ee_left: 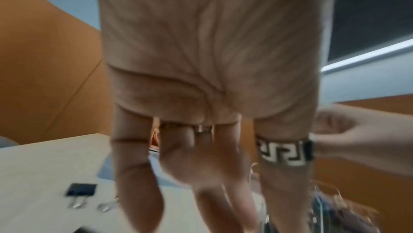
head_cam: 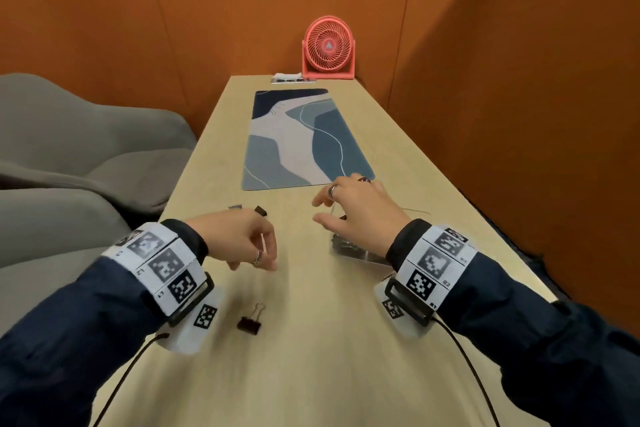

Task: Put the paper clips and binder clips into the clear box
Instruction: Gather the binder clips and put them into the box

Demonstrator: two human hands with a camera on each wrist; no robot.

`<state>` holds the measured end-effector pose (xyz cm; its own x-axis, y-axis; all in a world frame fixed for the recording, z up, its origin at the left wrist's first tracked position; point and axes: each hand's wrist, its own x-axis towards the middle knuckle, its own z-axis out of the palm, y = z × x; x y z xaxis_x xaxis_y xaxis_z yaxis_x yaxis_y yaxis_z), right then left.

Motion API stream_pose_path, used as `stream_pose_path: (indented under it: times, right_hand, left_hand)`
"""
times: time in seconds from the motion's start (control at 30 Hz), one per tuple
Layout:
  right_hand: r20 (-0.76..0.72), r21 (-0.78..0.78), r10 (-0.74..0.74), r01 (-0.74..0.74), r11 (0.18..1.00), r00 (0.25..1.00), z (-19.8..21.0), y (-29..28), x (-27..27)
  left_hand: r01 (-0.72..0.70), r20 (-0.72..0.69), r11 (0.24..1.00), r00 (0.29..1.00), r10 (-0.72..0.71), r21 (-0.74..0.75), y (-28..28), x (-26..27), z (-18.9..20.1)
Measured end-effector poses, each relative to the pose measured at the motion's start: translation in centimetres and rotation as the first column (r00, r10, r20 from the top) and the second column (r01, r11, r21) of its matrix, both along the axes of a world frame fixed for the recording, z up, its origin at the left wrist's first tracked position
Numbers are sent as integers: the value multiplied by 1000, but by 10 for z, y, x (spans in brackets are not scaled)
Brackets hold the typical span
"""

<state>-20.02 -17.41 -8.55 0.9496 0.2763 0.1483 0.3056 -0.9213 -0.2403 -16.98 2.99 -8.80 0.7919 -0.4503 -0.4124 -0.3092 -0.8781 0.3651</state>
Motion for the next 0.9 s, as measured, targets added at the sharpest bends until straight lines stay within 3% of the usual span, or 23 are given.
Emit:
stream_pose_path:
  times: [0.13, 0.23, 0.37, 0.6, 0.9]
  right_hand:
    - [-167, 79, 104, -92, 993, 980, -12, 30, 9]
    - [-293, 44, 118, -110, 993, 949, -25, 46, 18]
    - [-400, -27, 89, -109, 994, 912, -38, 62, 29]
    - [-434, -57, 61, -95, 994, 899, -41, 87, 46]
    - [-474, -145, 163, -259, 955, 865, -42, 122, 68]
  left_hand:
    - [86, -107, 987, 992, -72, 135, 18, -15, -20]
    - [122, -131, 987, 985, -109, 101, 25, -25, -33]
    - [203, -62, 977, 978, -199, 65, 30, -28, -46]
    - [234, 69, 969, 968, -239, 78, 39, -29, -51]
    - [189, 26, 979, 982, -187, -76, 47, -15, -48]
